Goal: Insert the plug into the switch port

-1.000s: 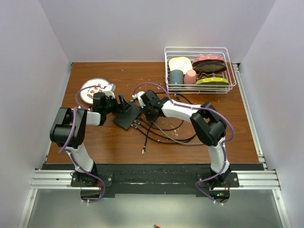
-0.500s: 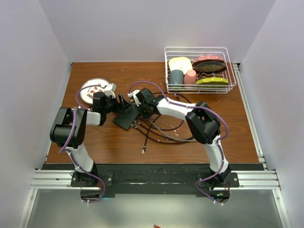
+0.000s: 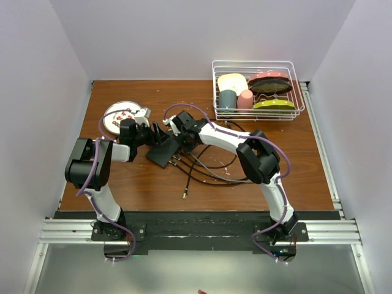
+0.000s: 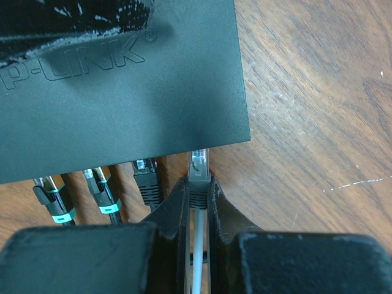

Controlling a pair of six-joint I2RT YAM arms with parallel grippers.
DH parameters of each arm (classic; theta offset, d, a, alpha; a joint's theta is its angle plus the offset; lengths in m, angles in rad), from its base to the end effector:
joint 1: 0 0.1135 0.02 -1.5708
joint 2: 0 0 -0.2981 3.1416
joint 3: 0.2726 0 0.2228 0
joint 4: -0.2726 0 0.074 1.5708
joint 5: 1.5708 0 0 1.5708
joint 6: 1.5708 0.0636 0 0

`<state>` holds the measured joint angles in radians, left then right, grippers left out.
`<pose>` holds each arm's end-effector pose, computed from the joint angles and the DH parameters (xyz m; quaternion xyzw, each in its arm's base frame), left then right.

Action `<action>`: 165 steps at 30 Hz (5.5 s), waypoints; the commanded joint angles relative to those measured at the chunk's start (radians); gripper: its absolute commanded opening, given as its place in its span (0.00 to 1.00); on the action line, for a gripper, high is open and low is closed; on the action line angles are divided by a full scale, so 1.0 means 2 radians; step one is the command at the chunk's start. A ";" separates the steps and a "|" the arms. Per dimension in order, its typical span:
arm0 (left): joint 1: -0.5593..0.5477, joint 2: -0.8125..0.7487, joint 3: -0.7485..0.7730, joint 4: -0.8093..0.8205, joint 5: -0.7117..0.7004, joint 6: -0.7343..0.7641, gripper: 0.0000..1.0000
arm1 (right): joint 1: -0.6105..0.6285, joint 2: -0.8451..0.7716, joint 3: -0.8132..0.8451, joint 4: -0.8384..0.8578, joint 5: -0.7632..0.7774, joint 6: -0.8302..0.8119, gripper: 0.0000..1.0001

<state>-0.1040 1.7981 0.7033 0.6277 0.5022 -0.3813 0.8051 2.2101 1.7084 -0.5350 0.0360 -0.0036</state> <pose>0.3496 -0.0673 0.1823 0.0150 0.8349 -0.3274 0.4421 0.3377 0.3479 0.1837 -0.3750 0.8885 0.0869 0.2497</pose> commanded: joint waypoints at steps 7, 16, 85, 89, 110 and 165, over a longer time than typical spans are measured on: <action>0.003 0.011 0.015 0.015 0.017 0.015 0.65 | 0.002 0.031 0.043 -0.057 0.014 -0.010 0.00; -0.009 0.024 0.039 -0.021 0.013 0.030 0.63 | 0.002 0.036 0.072 -0.059 0.016 -0.010 0.00; -0.036 0.042 0.069 -0.052 0.048 0.063 0.45 | 0.013 0.049 0.114 0.001 0.001 -0.035 0.00; -0.038 0.046 0.072 -0.060 0.056 0.061 0.43 | 0.013 0.040 0.096 0.029 0.008 -0.024 0.00; -0.046 0.066 0.092 -0.091 0.073 0.063 0.35 | 0.011 -0.047 -0.025 0.185 0.012 -0.014 0.00; -0.085 0.099 0.119 -0.143 0.069 0.088 0.27 | -0.008 -0.091 -0.033 0.253 -0.013 -0.036 0.00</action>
<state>-0.1905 1.9541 0.9482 0.4805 0.5240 -0.2153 0.7776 2.1551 1.5982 -0.3641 0.0433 -0.0505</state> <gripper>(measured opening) 0.412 0.085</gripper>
